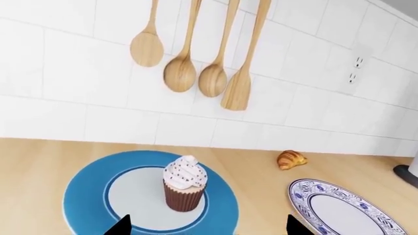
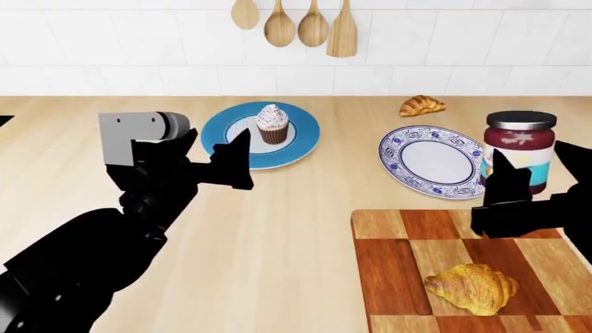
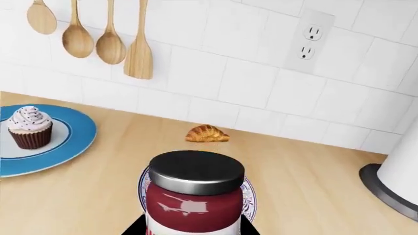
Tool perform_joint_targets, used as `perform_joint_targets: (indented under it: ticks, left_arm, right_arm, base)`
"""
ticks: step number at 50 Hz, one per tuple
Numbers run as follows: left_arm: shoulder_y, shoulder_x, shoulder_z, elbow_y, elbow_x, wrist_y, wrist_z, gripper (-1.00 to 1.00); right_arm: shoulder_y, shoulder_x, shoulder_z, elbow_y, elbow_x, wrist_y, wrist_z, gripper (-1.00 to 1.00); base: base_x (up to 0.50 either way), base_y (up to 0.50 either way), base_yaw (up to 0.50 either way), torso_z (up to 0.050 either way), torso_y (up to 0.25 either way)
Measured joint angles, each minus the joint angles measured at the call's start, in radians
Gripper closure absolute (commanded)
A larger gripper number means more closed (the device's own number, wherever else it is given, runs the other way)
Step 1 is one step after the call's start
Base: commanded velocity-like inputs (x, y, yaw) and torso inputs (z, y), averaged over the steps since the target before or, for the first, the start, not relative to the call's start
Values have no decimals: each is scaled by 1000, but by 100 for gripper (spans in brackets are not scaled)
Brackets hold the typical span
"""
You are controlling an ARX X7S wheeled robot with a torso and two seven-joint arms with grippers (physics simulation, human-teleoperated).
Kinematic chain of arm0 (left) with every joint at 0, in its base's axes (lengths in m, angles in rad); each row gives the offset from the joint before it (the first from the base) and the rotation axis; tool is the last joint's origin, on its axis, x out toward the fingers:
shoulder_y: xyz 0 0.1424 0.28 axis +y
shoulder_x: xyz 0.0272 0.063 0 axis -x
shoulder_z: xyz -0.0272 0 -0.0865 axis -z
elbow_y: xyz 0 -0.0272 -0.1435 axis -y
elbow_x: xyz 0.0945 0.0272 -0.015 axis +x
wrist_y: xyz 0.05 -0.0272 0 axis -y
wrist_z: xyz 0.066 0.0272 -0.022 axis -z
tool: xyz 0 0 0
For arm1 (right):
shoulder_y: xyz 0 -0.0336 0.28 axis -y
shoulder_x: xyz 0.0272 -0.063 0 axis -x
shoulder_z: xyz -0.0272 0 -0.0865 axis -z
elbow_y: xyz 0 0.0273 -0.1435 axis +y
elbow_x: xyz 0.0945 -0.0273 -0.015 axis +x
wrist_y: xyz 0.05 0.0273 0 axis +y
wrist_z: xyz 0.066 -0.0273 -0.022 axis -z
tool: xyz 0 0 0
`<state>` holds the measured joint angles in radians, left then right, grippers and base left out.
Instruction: From the different types of pastries on the counter, select a croissant and place it on the cutting board. Then retrieve a jar of jam from the cabinet and place it alongside the croissant on the cutting board.
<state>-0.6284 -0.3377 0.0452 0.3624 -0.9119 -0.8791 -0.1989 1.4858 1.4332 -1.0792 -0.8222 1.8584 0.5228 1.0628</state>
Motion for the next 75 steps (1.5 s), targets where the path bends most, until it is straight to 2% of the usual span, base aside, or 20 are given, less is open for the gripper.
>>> perform_joint_targets:
  ticks: [31,48,65,66,75]
  left_arm:
    - [1,-3,14,-21,5,20,1,-100]
    - [2,-8,15,-19,-1,24,-5,-100]
    - [5,-14,17,-15,-8,28,-10,-100]
    - [5,-14,17,-15,-8,28,-10,-100]
    - [5,-16,18,-12,-13,29,-14,-100]
  right_arm:
    - [-102,34,-60,114,-94,-18,-38,100]
    - [-157,-12,-99,181,-144,-29,-49,100]
    - [-176,-8,-109,201,-157,-31,-46,100]
    - [-176,-7,-108,200,-157,-30,-46,-100]
    - [-170,5,-103,188,-162,-19,-50,-100]
  base:
    - [0,0,0,0,0]
    - [0,0,0,0,0]
    - [0,0,0,0,0]
    - [0,0,0,0,0]
    - [0,0,0,0,0]
